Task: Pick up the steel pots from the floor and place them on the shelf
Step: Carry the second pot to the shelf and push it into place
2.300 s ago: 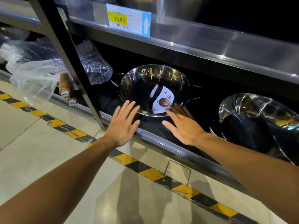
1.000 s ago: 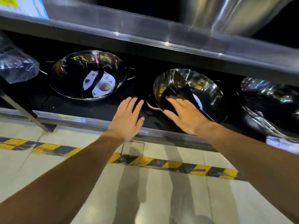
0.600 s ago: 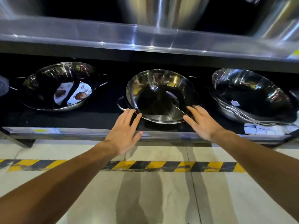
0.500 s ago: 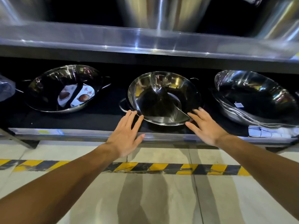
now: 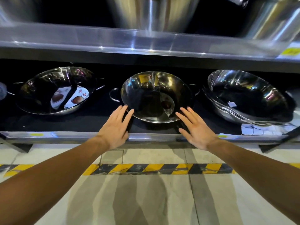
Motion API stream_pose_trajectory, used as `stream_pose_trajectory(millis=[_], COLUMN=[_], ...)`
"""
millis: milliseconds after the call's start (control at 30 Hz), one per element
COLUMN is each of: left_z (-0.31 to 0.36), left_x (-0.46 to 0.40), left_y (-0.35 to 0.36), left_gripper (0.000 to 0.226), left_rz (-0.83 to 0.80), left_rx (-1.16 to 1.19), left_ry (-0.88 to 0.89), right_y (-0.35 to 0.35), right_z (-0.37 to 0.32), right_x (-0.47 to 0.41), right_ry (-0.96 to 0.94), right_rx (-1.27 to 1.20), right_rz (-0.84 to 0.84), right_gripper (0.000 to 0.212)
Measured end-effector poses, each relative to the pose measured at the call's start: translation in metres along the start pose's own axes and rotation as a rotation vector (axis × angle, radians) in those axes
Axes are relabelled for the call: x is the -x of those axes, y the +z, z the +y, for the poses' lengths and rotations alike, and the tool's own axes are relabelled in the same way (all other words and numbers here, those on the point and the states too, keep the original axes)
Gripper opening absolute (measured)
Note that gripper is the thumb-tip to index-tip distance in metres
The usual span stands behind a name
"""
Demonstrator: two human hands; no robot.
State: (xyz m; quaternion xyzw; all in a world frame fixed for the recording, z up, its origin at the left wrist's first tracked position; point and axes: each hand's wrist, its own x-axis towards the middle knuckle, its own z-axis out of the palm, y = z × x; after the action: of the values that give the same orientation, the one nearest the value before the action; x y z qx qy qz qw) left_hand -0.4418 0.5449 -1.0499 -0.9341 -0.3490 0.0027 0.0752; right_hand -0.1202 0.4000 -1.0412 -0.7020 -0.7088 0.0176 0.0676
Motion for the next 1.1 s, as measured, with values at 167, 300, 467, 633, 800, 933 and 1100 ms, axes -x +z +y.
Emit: stream_pose_trajectory(millis=[167,300,467,633,800,933,1100], left_z=[0.007,-0.002,-0.003,0.001,-0.013,-0.024,-0.078], left_x=[0.004,-0.002,-0.007,-0.006,-0.018,-0.018,0.005], left_y=[0.012,0.010,0.002,0.003,0.006,0.000,0.005], left_gripper=[0.082,0.081,0.078,0.067,0.065,0.064,0.071], left_rz=[-0.019,-0.019,0.011,0.006,-0.061,-0.035,-0.019], left_rx=[-0.004,-0.046,0.133,0.210,0.058,0.118,0.135], left_ry=[0.044,0.014,-0.047,0.031,-0.043,-0.092,-0.518], right_y=[0.007,0.008,0.010,0.013,0.004,0.002,0.008], right_z=[0.001,-0.003,-0.006,-0.011,-0.024,-0.036,-0.059], right_x=[-0.006,-0.008,-0.014,-0.015,-0.025,-0.030,-0.034], right_ry=[0.132,0.099,0.066,0.114,0.150,0.170,0.042], right_rx=[-0.049,-0.069,-0.076,-0.108,-0.123,-0.025,0.035], right_rz=[-0.041,-0.044,-0.064,-0.102,-0.183,-0.195,-0.175], right_gripper=[0.071,0.075,0.075,0.075,0.076,0.075,0.070])
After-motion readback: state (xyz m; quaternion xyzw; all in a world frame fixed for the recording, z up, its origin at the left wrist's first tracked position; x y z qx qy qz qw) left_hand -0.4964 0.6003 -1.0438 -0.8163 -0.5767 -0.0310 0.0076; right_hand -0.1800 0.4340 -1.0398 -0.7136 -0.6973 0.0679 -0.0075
